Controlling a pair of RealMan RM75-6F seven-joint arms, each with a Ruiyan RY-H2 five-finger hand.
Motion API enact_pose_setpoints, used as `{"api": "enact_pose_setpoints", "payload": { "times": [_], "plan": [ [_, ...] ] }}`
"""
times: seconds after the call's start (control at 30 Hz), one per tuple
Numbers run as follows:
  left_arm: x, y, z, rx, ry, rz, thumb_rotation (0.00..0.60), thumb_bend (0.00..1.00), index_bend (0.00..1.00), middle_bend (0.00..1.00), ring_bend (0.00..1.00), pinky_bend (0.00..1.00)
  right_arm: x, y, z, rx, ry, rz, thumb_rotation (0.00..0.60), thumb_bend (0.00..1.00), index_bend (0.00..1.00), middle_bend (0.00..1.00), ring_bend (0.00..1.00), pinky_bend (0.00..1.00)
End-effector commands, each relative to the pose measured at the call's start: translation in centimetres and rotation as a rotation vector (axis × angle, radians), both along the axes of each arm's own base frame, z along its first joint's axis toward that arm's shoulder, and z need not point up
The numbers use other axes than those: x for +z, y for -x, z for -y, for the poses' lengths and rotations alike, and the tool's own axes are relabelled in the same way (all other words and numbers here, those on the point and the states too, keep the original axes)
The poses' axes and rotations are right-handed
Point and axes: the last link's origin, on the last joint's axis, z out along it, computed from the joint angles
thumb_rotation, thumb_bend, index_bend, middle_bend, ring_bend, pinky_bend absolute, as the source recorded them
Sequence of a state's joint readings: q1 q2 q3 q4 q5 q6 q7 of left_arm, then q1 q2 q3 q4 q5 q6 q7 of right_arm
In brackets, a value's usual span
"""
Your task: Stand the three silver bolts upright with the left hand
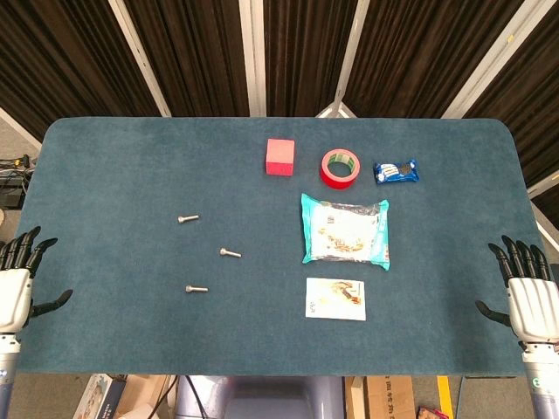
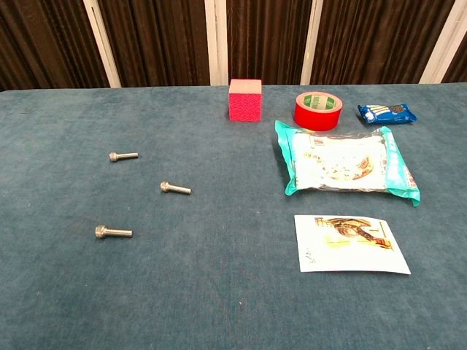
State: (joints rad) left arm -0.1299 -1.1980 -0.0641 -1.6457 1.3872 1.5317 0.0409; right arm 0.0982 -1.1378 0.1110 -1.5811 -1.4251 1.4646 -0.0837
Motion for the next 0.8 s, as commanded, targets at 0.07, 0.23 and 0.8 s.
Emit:
{"api": "enact_pose_setpoints", "payload": {
  "times": [0.07,0.23,0.8],
  "plan": [
    [0.04,-0.04,0.02,0.000,-0.010,0.009,0.600,0.26,0.19,0.00,0.00,0.00,0.07,0.08,0.01,-0.006,0.000,0.003,0.600,0.02,0.14,0.06,0.00,0.00],
    [-0.06,-0.27,0.29,-0.006,0.000,0.017,0.600,0.26,0.19,0.00,0.00,0.00,0.09,-0.16,-0.26,0.002,-0.003,0.008,0.600,0.02,0.14,0.06,0.00,0.00],
    [-0.30,-0.55,0.63,-0.010,0.025,0.022,0.600,0.26,0.23,0.00,0.00,0.00,0.02,-0.25,-0.53,-0.015,-0.017,0.019,0.600,0.02,0.14,0.06,0.00,0.00]
  ]
}}
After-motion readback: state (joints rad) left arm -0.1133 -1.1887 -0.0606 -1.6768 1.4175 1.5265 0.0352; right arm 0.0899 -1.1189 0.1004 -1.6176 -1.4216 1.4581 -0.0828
